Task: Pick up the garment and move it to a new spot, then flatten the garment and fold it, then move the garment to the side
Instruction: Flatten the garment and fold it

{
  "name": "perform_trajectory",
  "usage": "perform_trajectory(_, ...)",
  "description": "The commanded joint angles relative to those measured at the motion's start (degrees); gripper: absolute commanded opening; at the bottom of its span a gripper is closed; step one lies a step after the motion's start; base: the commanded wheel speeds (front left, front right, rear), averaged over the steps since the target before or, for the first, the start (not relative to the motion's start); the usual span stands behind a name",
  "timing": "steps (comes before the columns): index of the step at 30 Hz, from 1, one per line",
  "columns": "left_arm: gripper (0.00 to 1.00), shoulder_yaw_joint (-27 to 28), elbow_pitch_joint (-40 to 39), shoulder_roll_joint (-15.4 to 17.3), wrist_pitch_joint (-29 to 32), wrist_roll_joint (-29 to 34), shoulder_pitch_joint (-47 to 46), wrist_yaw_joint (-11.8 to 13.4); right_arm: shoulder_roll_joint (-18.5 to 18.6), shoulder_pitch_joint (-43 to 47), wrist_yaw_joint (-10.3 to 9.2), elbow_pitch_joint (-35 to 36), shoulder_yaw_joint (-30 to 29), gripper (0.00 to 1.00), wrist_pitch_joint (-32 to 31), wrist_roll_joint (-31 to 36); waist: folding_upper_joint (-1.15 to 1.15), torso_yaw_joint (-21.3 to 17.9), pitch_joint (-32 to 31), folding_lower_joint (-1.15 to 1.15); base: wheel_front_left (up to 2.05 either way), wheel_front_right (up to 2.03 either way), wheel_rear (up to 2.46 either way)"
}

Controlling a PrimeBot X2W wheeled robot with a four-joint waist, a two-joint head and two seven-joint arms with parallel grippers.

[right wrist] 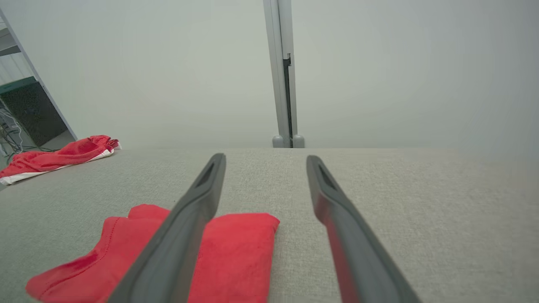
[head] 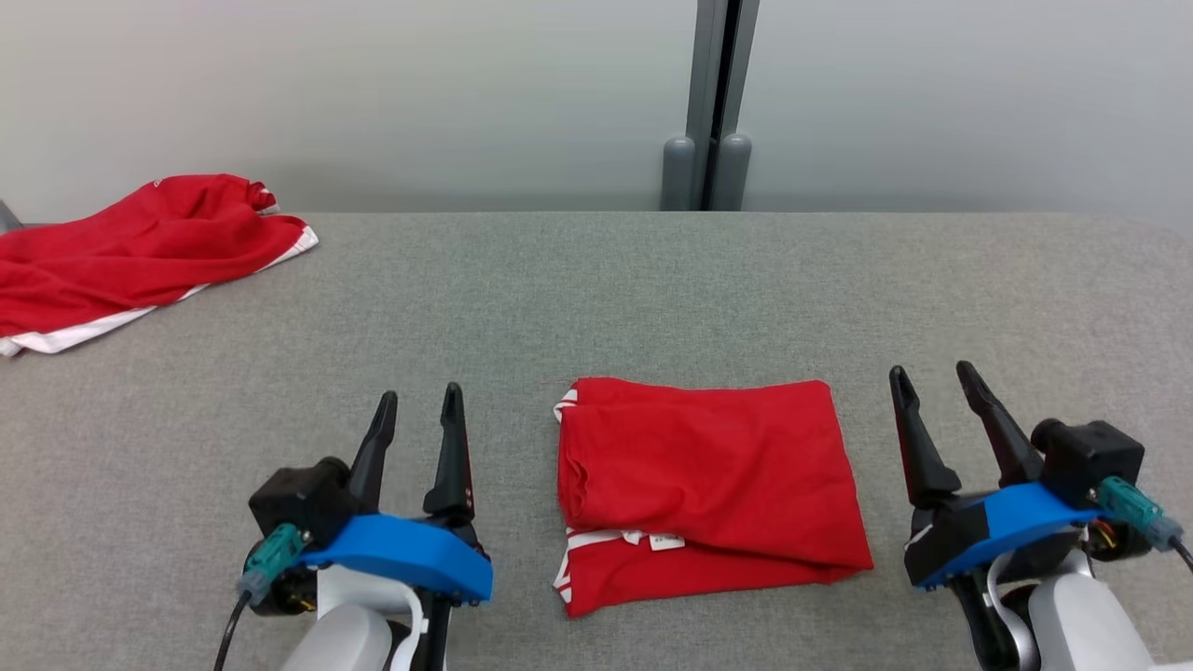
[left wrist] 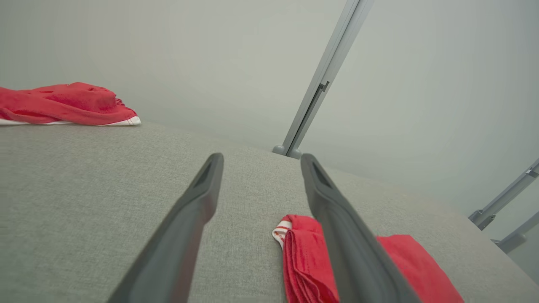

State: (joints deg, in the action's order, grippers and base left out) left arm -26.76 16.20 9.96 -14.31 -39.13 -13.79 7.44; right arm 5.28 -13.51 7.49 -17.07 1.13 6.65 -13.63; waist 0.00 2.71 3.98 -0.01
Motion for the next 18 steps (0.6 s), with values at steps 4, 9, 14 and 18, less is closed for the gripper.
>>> perform_trajectory(4, 1.0, 0.9, 1.5, 0.8, -0.6, 1.9, 2.5, 0.5, -1.5, 4.7, 0.01, 3.0, -2.3, 1.0, -0.1, 2.9, 0.0, -0.2, -1.3, 0.01, 0.0, 0.0, 0.0)
perform_trajectory(9, 1.0, 1.5, 2.0, 1.6, -0.9, 3.3, 5.3, 0.6, -2.3, 7.6, 0.01, 4.4, -3.1, 1.0, -0.4, 3.9, 0.0, -0.1, -2.1, 0.01, 0.0, 0.0, 0.0)
perform_trajectory(14, 1.0, 1.9, 2.1, 2.0, -0.9, 4.3, 6.9, 1.0, -2.4, 9.3, 0.01, 4.2, -3.8, 1.0, 0.1, 3.1, 0.0, 0.1, -2.5, 0.01, 0.0, 0.0, 0.0)
perform_trajectory(18, 1.0, 2.5, 1.8, 1.8, -0.9, 4.5, 7.4, 1.0, -2.4, 9.4, 0.01, 3.4, -4.2, 1.0, 0.7, 3.3, 0.0, -0.1, -2.6, 0.01, 0.0, 0.0, 0.0)
